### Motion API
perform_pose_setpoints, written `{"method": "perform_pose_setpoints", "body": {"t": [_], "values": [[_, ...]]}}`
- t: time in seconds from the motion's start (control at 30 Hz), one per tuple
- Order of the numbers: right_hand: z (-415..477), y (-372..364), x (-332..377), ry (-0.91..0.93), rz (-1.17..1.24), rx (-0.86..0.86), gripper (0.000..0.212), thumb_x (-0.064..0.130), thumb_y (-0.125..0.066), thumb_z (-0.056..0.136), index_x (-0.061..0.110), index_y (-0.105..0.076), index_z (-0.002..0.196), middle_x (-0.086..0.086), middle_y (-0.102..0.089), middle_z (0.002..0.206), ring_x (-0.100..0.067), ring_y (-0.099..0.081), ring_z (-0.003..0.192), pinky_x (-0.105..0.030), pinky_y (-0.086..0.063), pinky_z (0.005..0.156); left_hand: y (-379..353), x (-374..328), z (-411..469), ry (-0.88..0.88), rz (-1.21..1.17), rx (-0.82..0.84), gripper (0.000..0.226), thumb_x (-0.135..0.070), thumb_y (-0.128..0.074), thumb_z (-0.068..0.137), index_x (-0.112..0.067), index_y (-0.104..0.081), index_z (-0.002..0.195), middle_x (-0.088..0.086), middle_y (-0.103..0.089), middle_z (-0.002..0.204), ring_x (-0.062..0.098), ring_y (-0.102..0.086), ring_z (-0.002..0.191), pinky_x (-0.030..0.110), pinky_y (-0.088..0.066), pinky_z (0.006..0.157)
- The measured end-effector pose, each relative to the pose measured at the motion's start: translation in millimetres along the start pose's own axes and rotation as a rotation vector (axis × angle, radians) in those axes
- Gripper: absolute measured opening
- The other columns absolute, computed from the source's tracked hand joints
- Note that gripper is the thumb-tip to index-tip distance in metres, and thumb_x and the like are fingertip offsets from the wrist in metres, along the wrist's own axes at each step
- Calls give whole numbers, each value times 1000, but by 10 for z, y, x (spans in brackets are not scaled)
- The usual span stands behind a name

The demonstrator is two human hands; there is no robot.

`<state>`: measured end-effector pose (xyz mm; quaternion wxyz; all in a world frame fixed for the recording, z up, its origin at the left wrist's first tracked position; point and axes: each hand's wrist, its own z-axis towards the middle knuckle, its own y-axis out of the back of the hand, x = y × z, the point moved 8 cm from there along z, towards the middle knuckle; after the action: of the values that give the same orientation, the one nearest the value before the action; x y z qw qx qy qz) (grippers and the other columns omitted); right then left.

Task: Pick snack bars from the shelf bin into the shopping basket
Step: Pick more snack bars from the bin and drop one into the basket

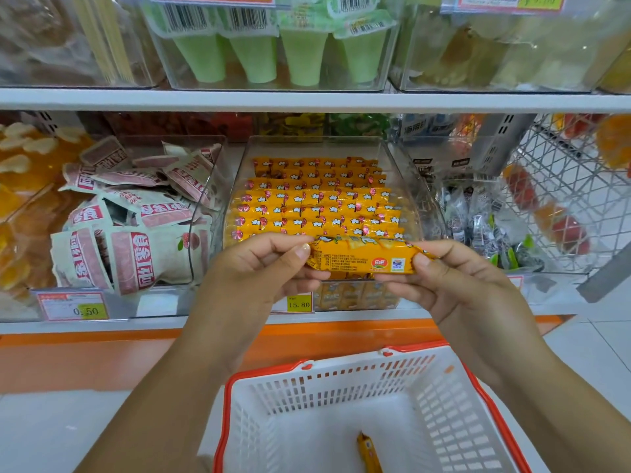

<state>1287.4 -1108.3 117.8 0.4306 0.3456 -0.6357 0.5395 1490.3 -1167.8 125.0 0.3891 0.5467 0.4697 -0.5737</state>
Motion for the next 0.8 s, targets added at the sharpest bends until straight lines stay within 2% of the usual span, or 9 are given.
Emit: {"method": "perform_pose_setpoints", "body": {"t": [0.2,0.33,0.4,0.5,0.57,0.6,0.67,0.73,0.8], "values": [[22,3,-42,-47,23,11,42,15,-68,66,0,-62,104,-26,-71,105,-37,-72,93,-29,-60,74,4,-3,-12,15,6,31,24,-4,-57,91,-19,-71,104,10,-77,90,22,-75,88,23,-59,74],[6,-22,-48,-57,25,41,38,-7,-54,78,1,-60,115,-22,-71,107,-37,-71,97,-28,-60,75,0,-21,-23,14,4,83,35,3,-59,89,-24,-69,108,5,-77,95,20,-74,92,22,-58,77],[6,-29,-46,-44,-4,33,37,-2,-57,79,2,-60,115,-21,-72,104,-34,-73,94,-26,-59,72,10,-39,-11,-14,18,59,30,-4,-64,84,-23,-69,106,5,-77,91,21,-75,89,23,-59,74],[5,-41,-3,-9,-63,20,24,16,-69,69,10,-68,92,-22,-72,95,-33,-73,89,-27,-59,68,43,-46,3,-41,45,1,30,-23,-68,69,-21,-66,99,4,-75,79,22,-75,81,29,-61,72],[3,-54,7,2,-73,45,4,20,-70,65,21,-69,69,-11,-73,87,-27,-74,85,-30,-61,72,68,-27,13,-39,72,-21,25,-28,-68,70,-19,-66,93,-1,-75,80,18,-74,80,35,-60,78],[1,-47,2,10,-70,56,5,20,-70,65,24,-67,63,-7,-74,85,-23,-73,85,-32,-61,76,67,-12,13,-32,86,-19,21,-30,-67,71,-18,-66,89,-2,-76,83,16,-74,82,38,-59,82],[6,-39,-24,2,-23,78,9,18,-72,66,19,-63,64,-11,-73,93,-26,-72,92,-33,-60,80,47,3,16,-29,90,-10,8,-27,-66,79,-19,-64,82,0,-77,91,18,-74,89,39,-55,88],[12,-40,-46,-12,26,83,16,15,-74,66,14,-58,69,-22,-68,103,-33,-70,101,-31,-59,77,31,-1,18,-36,97,-18,13,-16,-60,90,-16,-59,78,4,-77,92,20,-74,90,37,-54,86],[15,-33,-50,-17,34,64,16,14,-72,65,14,-57,66,-22,-68,102,-33,-70,100,-30,-59,75,21,-17,15,-43,103,-28,16,-11,-55,96,-11,-55,80,5,-76,90,21,-74,86,36,-56,82]]}}
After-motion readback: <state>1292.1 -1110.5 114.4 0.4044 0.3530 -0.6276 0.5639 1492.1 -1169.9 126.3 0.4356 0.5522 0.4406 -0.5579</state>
